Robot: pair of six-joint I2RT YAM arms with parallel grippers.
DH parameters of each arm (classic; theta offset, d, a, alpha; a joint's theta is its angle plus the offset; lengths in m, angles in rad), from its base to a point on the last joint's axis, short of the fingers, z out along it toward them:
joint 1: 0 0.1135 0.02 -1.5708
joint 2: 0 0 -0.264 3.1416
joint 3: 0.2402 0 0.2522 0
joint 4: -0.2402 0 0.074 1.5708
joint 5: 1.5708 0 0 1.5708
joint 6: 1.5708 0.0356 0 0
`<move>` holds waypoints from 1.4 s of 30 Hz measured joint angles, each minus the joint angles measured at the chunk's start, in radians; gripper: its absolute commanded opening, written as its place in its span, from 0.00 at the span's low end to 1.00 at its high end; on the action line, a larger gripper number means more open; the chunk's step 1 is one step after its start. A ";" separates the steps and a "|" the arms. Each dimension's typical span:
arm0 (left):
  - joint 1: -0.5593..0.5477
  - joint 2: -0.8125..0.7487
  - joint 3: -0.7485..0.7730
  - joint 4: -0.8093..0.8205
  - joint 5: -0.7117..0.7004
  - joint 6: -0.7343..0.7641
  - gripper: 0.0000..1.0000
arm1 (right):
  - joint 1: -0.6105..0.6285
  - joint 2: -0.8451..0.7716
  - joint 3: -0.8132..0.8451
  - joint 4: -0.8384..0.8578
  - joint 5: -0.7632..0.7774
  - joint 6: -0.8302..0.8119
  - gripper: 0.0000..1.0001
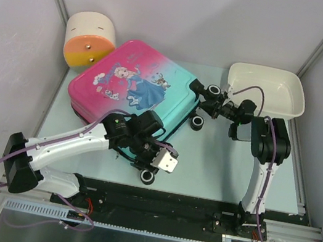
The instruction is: Open, take out, and arrange the luggage
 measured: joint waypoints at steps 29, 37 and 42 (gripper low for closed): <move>-0.001 0.049 0.028 -0.053 0.020 0.091 0.57 | 0.099 0.436 0.676 0.065 -0.048 0.257 0.40; -0.011 0.061 0.081 -0.156 0.024 0.053 1.00 | 0.069 0.407 0.601 0.050 0.089 0.221 0.88; -0.007 0.098 0.160 -0.219 0.013 -0.047 1.00 | -0.002 0.232 0.378 0.018 0.077 0.189 0.88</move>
